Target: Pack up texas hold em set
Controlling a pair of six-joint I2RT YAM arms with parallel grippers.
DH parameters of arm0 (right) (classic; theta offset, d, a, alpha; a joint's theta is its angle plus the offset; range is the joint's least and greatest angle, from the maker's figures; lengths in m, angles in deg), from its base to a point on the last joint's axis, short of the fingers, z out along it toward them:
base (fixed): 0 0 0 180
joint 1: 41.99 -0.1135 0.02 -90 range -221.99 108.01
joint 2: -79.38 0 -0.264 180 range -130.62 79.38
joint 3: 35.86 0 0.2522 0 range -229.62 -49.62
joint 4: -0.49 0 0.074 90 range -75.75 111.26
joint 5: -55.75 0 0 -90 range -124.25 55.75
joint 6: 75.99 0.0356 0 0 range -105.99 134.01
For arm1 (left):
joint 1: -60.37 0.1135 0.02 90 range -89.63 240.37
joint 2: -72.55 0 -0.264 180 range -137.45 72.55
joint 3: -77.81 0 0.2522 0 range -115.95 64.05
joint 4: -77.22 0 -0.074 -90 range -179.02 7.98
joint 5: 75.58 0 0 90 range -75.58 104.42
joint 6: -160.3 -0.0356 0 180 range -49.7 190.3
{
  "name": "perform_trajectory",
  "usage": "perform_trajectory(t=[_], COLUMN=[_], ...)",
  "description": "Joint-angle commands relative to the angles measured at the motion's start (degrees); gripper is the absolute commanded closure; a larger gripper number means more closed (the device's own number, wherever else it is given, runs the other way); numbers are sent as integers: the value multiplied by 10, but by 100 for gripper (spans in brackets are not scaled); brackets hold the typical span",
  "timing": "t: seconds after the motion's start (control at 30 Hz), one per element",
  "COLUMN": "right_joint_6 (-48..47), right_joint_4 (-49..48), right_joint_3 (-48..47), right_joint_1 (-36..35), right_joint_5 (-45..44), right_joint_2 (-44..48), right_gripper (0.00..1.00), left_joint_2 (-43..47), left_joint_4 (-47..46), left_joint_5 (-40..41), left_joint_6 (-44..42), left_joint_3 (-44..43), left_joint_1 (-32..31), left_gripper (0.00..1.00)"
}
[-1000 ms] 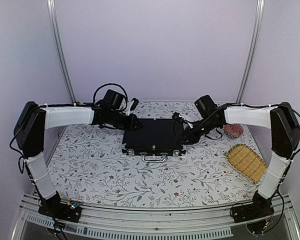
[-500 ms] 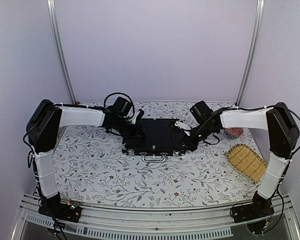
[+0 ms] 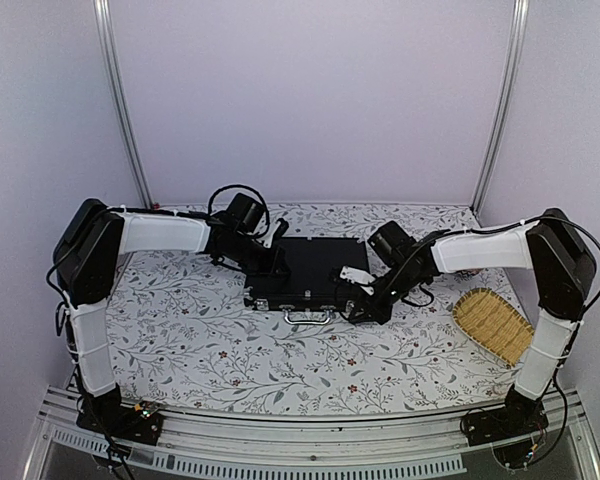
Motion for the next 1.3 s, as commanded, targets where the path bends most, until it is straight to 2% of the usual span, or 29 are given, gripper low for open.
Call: perform_trajectory(t=[0.0, 0.13, 0.33, 0.47, 0.63, 0.83, 1.27], right_joint_6=[-3, 1, -32, -35, -13, 5, 4], right_joint_4=[-16, -16, 29, 32, -2, -20, -29], right_joint_3=[1, -3, -8, -19, -26, -30, -1], right_joint_1=[-3, -3, -3, -3, -3, -3, -3], right_joint_5=[-38, -47, 47, 57, 10, -72, -94], right_joint_2=[-12, -18, 23, 51, 68, 44, 19], right_gripper=[94, 94, 94, 94, 94, 96, 97], left_joint_2=[-20, -20, -21, -23, -23, -17, -20], left_joint_4=[39, 40, 45, 45, 45, 42, 37], left_joint_5=[17, 16, 19, 16, 14, 17, 14], left_joint_6=[-10, -12, -15, -15, -15, -15, -14], left_joint_3=[2, 4, 3, 0, 4, 13, 14], left_joint_1=[-5, -5, -5, -4, -5, -5, -5], left_gripper=[100, 100, 100, 100, 100, 100, 100])
